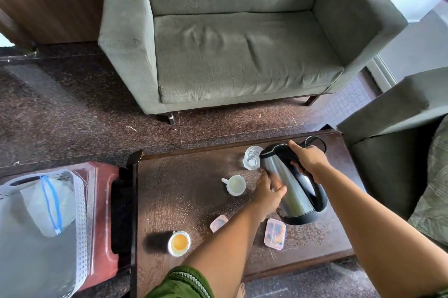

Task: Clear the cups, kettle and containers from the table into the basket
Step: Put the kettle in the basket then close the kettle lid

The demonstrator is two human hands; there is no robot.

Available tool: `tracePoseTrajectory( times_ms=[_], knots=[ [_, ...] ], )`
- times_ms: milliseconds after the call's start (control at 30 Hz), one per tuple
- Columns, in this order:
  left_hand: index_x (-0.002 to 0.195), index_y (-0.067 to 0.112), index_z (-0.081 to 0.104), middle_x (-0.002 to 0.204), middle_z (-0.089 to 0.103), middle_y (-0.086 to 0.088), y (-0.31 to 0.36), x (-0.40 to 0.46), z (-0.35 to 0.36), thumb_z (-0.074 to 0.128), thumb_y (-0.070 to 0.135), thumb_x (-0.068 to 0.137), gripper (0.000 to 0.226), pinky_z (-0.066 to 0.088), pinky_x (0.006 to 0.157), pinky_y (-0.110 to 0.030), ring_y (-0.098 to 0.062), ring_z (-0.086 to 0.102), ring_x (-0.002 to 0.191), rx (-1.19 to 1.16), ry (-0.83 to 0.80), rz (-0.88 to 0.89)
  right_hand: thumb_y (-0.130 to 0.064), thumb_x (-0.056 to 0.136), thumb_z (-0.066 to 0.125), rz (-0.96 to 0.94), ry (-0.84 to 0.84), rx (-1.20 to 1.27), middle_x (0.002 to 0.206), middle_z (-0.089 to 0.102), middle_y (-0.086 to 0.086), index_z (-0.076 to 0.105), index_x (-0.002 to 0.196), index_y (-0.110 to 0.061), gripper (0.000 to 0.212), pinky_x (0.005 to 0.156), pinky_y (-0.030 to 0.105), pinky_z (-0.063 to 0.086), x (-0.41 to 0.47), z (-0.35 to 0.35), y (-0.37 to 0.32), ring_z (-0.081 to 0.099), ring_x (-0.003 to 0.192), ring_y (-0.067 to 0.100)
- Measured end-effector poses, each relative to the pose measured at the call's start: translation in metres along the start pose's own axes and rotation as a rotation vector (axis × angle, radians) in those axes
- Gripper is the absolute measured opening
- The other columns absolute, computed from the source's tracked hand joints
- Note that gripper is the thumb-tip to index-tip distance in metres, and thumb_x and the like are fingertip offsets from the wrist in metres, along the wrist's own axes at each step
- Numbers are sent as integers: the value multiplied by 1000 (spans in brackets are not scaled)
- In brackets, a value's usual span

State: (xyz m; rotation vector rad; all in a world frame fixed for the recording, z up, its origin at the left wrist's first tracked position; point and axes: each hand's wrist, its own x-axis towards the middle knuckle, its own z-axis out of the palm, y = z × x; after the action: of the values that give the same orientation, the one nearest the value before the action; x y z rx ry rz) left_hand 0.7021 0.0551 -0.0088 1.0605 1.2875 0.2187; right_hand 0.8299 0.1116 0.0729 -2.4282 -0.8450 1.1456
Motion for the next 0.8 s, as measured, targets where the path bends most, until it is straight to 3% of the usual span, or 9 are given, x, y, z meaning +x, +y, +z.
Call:
tracePoseTrajectory(
  times_ms=[167,800],
  knots=[
    [152,16,8,153,28,-8,2,-2,-4,57,34,93,80,33,104,-26,-22,37,137,-5,-3,4,-53,89,56,-4,-3,-1,42,52,2,60,65,-4,55,36,19,37,1,2,-1,44,32,14],
    [154,19,2,155,28,-4,8,-8,-10,58,34,92,84,32,109,-31,-21,36,138,-50,-29,-14,-55,87,56,0,-3,-15,37,52,-1,60,60,-5,57,39,22,38,6,6,-3,46,35,17]
  ],
)
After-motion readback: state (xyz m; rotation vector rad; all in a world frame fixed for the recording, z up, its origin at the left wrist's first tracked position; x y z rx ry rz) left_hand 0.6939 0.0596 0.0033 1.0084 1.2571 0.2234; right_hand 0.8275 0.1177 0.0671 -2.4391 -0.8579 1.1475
